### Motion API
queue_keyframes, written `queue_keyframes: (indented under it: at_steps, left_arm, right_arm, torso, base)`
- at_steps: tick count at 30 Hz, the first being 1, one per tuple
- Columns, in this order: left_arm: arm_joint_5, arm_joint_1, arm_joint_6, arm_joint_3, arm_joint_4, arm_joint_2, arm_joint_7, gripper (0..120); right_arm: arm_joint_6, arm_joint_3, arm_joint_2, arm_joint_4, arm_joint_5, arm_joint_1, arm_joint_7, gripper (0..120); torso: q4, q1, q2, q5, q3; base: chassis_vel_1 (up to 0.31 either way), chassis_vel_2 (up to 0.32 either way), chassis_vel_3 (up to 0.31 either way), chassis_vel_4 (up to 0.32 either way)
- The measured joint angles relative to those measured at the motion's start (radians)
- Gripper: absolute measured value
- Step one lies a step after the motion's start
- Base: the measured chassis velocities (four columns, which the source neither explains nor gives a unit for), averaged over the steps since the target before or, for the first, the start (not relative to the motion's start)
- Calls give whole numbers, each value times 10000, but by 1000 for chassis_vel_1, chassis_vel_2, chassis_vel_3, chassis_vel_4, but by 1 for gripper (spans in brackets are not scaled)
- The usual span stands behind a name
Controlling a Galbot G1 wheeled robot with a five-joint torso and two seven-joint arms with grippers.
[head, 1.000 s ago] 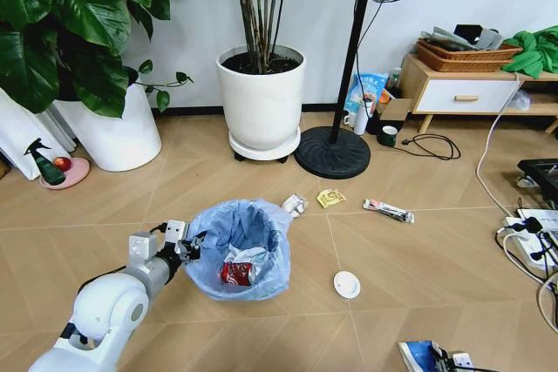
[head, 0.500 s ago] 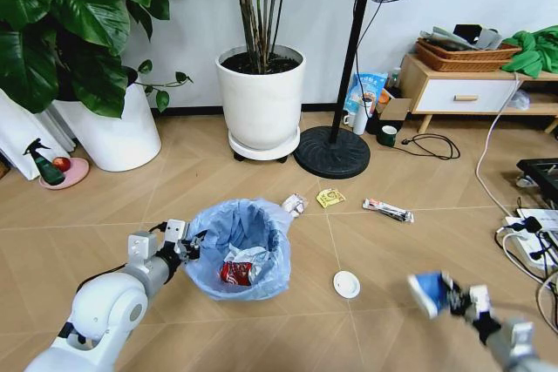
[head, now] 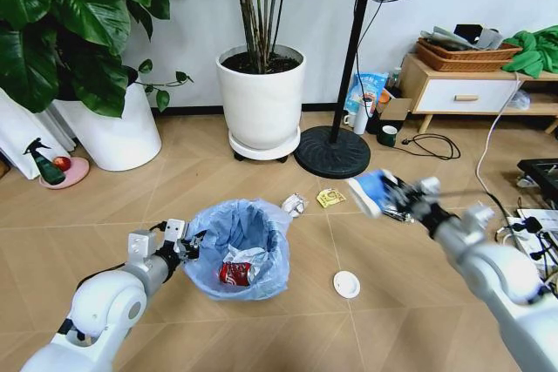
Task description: Pick up the trash bin and place the garbage on the floor into it.
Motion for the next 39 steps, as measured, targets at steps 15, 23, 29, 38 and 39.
queue_keyframes:
  at_steps: [15,23,29,38,39]
  left_arm:
    - [-394,-630,0,587,313,416,-24,0]
    - [-408,-679,0,606,404,439,-6,0]
    - [-397,-696,0,587,446,411,9,0]
    - [-365,-725,0,577,460,318,20,0]
    - [-360,-725,0,577,460,304,21,0]
  right_arm:
    - [-305,-4712,-225,7,1311,3920,-1191,6]
    - [-253,-5923,-389,-294,1213,4909,-2379,6]
    - [-252,-6200,-525,-134,1079,4950,-2770,6]
    - [-169,-6219,-899,209,675,4480,-2581,26]
    - [-141,-6202,-920,225,665,4442,-2559,29]
  torso:
    - [-2,-1,0,6,-1]
    - [-3,-1,0,11,-1]
    - [-4,-1,0,11,-2]
    - [-4,-2,0,9,-2]
    - [-5,-2,0,9,-2]
  base:
    - [0,0,0,0]
    - [0,0,0,0]
    - [0,0,0,0]
    - [0,0,0,0]
    - [0,0,0,0]
